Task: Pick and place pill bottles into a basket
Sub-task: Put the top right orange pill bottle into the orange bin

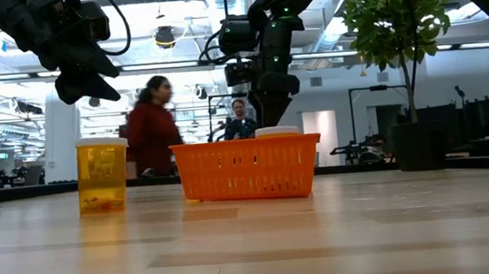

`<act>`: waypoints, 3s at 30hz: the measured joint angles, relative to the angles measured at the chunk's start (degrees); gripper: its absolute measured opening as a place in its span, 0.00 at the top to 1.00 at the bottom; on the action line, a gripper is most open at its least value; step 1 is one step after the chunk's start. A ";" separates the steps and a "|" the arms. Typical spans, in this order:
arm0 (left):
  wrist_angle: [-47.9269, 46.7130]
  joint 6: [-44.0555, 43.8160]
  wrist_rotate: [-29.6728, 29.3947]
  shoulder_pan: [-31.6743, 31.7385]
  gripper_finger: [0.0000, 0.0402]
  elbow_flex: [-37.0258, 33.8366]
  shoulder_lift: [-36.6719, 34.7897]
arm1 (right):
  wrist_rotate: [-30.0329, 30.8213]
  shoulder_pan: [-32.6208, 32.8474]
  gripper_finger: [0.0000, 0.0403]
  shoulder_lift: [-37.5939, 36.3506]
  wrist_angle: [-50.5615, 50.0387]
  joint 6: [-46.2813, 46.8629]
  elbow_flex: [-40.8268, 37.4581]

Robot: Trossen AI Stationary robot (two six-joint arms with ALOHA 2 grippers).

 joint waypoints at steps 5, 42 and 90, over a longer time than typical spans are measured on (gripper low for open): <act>-0.18 -0.02 1.96 -0.02 0.41 0.00 -0.01 | -1.05 0.48 0.31 0.00 -1.37 -0.49 0.00; -0.66 -0.02 1.80 0.00 0.41 0.00 -0.02 | 4.13 -0.30 0.31 -0.02 -3.10 -1.68 -0.02; -1.01 -0.15 1.80 0.00 0.41 0.00 -0.02 | 3.95 -0.30 0.31 -0.02 -4.54 -0.46 -0.04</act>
